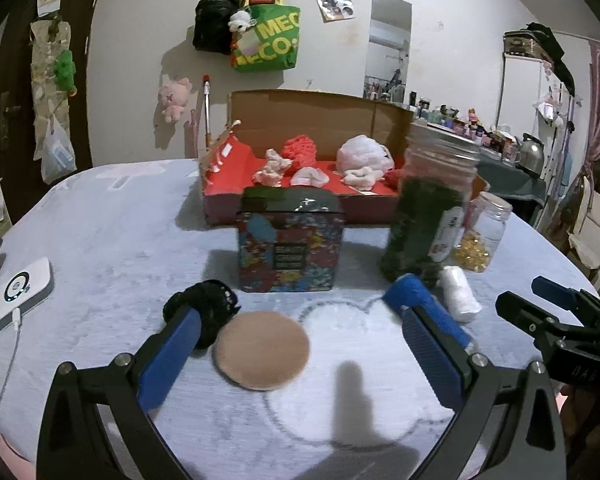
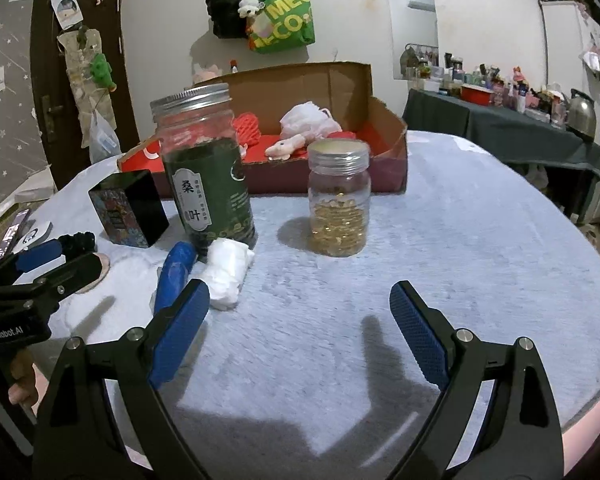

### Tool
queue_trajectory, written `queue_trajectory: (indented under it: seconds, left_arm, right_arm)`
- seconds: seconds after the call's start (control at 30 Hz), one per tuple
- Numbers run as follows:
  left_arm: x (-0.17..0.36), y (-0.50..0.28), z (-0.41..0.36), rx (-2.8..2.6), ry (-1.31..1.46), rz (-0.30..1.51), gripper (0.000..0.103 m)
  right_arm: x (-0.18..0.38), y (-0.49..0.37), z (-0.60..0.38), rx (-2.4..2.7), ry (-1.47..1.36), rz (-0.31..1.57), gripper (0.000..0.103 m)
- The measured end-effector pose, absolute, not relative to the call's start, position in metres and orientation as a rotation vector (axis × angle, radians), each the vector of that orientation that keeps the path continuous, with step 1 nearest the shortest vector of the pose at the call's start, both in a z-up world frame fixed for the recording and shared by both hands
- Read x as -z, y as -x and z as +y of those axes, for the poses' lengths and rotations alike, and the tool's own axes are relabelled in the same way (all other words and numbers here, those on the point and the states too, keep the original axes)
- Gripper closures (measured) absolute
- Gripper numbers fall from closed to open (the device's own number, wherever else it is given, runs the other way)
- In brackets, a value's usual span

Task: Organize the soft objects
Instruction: 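Grasp the black pom-pom with the left tool while the right tool grasps the white cotton roll, then carry the black pom-pom and white cotton roll over to the box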

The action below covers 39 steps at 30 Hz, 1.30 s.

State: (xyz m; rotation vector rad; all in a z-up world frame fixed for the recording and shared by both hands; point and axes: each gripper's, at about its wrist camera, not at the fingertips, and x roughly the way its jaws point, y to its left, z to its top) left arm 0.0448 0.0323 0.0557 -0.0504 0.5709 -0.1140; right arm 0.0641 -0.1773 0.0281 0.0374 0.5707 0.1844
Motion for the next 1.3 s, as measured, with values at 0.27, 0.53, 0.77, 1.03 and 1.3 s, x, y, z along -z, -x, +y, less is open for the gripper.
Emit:
queue_trajectory:
  seconds: [0.27,0.53,0.77,1.03,1.3]
  left_arm:
    - [-0.06,-0.051,0.054,0.094,0.062,0.593,0.0]
    - [-0.06,-0.066,0.077,0.059,0.065,0.63,0.001]
    - [-0.061,-0.076,0.096,0.03,0.061,0.655,0.003]
    - [-0.043,-0.092,0.106,0.065,0.083,0.758,0.055]
    - [-0.05,-0.087,0.1,0.089,0.06,0.748,0.075]
  right_arm:
    - [-0.027,-0.08,-0.166,-0.211,-0.04,0.606,0.01]
    - [-0.026,-0.096,-0.153,-0.219,-0.014,0.648,0.01]
    - [-0.026,-0.106,-0.146,-0.227,0.008,0.677,0.01]
    - [-0.026,-0.116,-0.142,-0.278,-0.003,0.716,0.029]
    - [-0.022,-0.113,-0.146,-0.356,-0.018,0.751,0.082]
